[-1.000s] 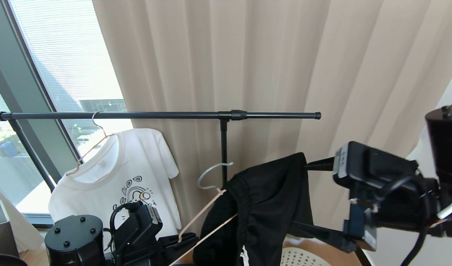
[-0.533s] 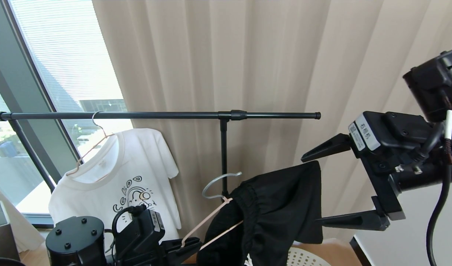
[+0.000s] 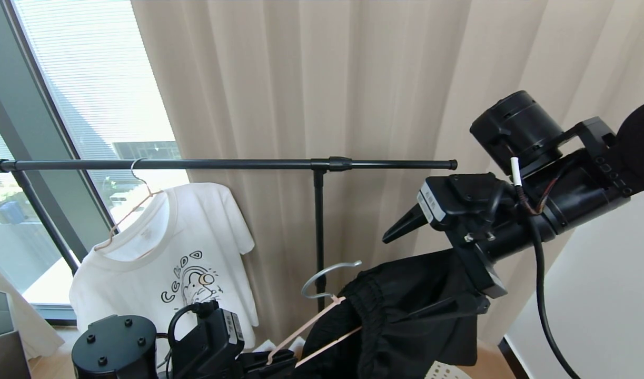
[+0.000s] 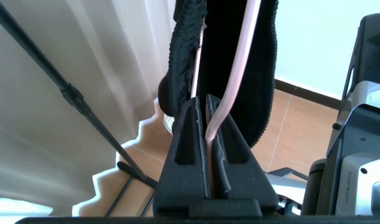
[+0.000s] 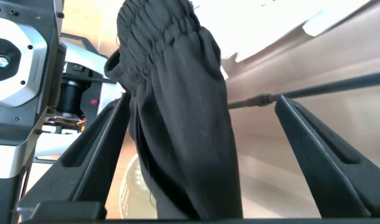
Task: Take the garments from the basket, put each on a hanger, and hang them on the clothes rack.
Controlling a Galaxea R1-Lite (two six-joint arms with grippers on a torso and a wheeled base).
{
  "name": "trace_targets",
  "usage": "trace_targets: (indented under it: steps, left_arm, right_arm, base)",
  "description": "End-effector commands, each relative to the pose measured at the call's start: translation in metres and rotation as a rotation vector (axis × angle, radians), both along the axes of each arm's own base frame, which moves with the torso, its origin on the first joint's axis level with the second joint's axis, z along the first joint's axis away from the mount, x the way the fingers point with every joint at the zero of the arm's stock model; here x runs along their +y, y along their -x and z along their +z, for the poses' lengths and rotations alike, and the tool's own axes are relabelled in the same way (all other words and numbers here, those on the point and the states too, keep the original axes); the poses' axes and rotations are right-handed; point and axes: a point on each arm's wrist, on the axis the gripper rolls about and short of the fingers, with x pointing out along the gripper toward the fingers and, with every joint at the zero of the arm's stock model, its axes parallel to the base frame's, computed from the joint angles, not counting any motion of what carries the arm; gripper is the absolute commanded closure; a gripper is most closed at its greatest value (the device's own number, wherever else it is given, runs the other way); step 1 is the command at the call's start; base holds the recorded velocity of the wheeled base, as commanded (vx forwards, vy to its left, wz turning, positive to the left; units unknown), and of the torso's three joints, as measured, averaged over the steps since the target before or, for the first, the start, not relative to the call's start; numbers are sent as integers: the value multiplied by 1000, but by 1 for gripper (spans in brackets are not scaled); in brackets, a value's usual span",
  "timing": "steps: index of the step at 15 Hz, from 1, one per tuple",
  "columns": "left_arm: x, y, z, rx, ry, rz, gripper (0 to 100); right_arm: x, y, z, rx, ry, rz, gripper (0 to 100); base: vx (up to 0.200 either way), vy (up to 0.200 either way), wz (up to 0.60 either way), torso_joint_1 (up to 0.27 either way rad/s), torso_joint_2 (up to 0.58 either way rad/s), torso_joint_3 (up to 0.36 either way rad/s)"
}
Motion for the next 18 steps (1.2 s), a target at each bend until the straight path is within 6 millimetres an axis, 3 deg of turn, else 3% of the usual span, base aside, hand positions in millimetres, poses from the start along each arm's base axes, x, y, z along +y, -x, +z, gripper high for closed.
trace_targets:
  steps: [1,6,17,18]
  left_arm:
    - [-1,1,0,0,-1,-6,100]
    - [-1,1,0,0,-1,-3,100]
    - [-1,1,-1,2,-2,-1,100]
    - [-1,1,-1,2,-2,-1,100]
  right_arm:
    - [12,-9,-13,35,20,17,0]
    - [29,-1,-19,57,35,67,0]
    - [34,-6,-24,66,44,69,0]
    - [34,-7,-25,69,44,69,100]
  base:
    - [0,0,0,0,0,0]
    - [0,0,0,0,0,0]
    - [0,0,0,0,0,0]
    - [0,0,0,0,0,0]
